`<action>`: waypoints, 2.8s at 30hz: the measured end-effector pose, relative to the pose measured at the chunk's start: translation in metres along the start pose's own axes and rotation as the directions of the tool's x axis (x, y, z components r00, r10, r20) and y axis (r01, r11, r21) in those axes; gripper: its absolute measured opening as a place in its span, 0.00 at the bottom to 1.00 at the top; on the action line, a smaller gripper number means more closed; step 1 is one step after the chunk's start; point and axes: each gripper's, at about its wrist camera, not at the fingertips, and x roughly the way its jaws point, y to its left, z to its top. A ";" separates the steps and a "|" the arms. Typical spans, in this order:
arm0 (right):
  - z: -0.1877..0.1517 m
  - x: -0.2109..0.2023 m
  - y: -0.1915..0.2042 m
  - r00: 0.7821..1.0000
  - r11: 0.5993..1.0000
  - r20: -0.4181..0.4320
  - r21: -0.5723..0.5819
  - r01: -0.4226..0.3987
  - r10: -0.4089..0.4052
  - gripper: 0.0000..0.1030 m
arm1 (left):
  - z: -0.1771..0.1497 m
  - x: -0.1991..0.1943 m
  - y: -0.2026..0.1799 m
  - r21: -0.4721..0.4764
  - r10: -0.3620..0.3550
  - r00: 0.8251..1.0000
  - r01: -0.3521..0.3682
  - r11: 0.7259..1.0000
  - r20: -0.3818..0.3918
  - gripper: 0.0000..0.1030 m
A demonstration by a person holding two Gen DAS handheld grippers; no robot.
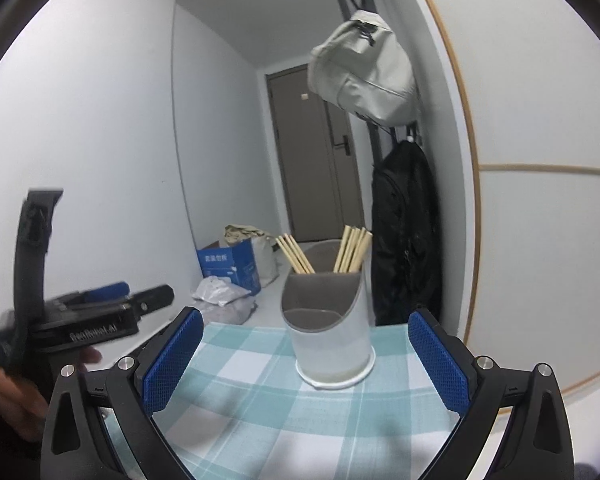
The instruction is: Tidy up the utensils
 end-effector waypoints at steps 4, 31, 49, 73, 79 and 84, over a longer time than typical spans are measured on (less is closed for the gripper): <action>-0.002 0.003 0.000 1.000 1.000 -0.011 0.007 0.021 -0.021 1.00 | -0.005 0.005 -0.002 0.009 0.007 1.000 -0.007 1.000 -0.011 0.83; -0.011 0.020 -0.001 0.997 0.999 -0.072 0.033 0.017 -0.014 1.00 | -0.012 0.018 0.010 -0.024 0.038 0.998 -0.039 0.999 -0.050 0.83; -0.013 0.025 -0.002 0.995 0.999 -0.095 0.037 0.019 -0.015 1.00 | -0.013 0.018 0.012 -0.031 0.023 0.999 -0.024 0.999 -0.044 0.83; -0.016 0.026 0.000 0.994 0.999 -0.108 0.035 0.019 -0.015 1.00 | -0.015 0.018 0.008 -0.004 0.019 0.999 -0.020 1.000 -0.041 0.83; -0.015 0.026 0.000 0.994 0.999 -0.109 0.035 0.018 -0.014 1.00 | -0.015 0.018 0.007 -0.002 0.022 0.999 -0.022 1.000 -0.040 0.83; -0.016 0.026 -0.001 0.994 0.999 -0.109 0.033 0.016 -0.013 1.00 | -0.016 0.017 0.008 -0.006 0.034 0.999 -0.034 0.999 -0.031 0.83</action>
